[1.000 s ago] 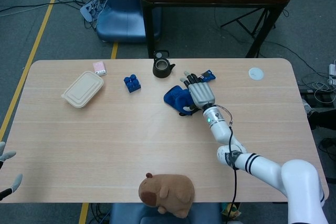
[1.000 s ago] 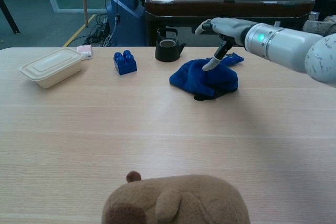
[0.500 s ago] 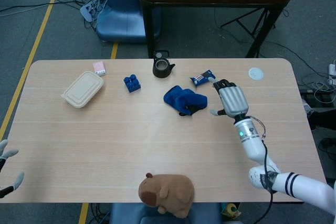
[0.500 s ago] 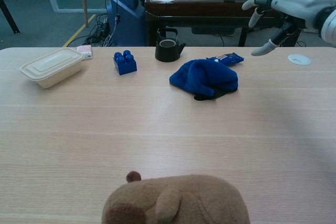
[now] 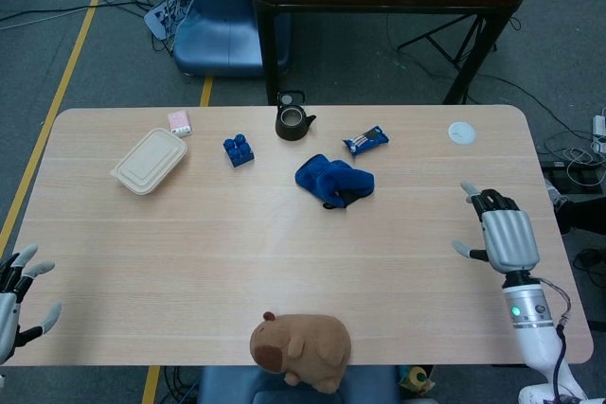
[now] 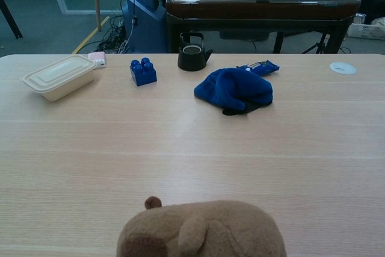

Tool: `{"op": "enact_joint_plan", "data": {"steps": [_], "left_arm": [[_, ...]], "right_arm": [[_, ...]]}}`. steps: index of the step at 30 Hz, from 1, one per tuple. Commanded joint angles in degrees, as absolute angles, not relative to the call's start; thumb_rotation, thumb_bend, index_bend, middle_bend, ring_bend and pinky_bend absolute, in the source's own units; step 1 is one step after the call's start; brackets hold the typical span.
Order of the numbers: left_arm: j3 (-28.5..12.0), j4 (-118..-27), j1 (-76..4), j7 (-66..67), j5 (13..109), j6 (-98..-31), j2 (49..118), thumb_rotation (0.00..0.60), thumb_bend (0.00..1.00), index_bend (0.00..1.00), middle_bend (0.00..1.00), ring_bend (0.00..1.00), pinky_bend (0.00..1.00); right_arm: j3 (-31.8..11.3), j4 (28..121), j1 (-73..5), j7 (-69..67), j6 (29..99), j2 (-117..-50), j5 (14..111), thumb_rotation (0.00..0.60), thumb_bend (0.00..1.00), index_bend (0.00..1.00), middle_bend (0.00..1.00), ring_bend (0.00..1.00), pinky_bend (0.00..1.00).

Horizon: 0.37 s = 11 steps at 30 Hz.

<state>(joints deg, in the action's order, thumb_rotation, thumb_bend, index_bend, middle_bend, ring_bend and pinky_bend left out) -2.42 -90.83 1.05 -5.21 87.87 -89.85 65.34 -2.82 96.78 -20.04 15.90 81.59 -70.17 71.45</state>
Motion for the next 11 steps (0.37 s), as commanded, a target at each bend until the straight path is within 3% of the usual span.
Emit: {"op": "enact_joint_plan", "data": {"steps": [1, 11], "left_arm": [[-2.35, -91.03, 0.79, -5.08, 88.22, -89.78, 65.51, 0.600, 0.28, 0.26, 0.09, 0.06, 0.06], [-2.11, -91.88, -0.17, -4.30, 88.99, -89.27, 65.75, 0.600, 0.28, 0.26, 0.09, 0.06, 0.06]], "right_arm": [[-0.53, 98.68, -16.57, 14.69, 84.42, -68.50, 73.82, 0.600, 0.15, 0.15, 0.33, 0.21, 0.28], [0.90, 100.57, -11.81, 13.71, 86.54, -67.00, 76.11, 0.600, 0.15, 0.16, 0.34, 0.21, 0.28]]}}
